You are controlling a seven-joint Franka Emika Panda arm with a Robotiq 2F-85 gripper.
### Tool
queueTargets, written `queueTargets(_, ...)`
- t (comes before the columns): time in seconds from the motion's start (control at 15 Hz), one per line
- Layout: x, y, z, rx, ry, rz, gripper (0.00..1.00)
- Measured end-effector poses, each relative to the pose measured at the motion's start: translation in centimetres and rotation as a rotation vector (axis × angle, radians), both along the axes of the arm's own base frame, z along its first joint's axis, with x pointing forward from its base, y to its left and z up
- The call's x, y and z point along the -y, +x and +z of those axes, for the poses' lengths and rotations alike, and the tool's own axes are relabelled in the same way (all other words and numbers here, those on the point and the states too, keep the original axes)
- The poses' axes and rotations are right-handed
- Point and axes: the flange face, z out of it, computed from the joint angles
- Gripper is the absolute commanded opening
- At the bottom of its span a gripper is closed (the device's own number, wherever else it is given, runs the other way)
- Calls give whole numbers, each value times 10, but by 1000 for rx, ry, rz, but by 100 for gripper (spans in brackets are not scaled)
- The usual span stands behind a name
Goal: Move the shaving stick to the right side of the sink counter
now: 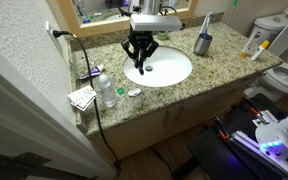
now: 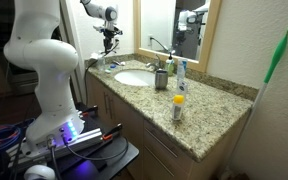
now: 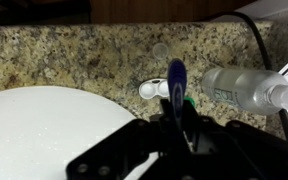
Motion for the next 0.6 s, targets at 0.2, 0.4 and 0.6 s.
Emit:
queueTargets(0.2,1,4,-9,-13,-11,-22,4)
queueTargets(0.4,27,4,-3,1,-38,-181,4)
queueTargets(0.6,65,-20,13,6,-62,-352,4)
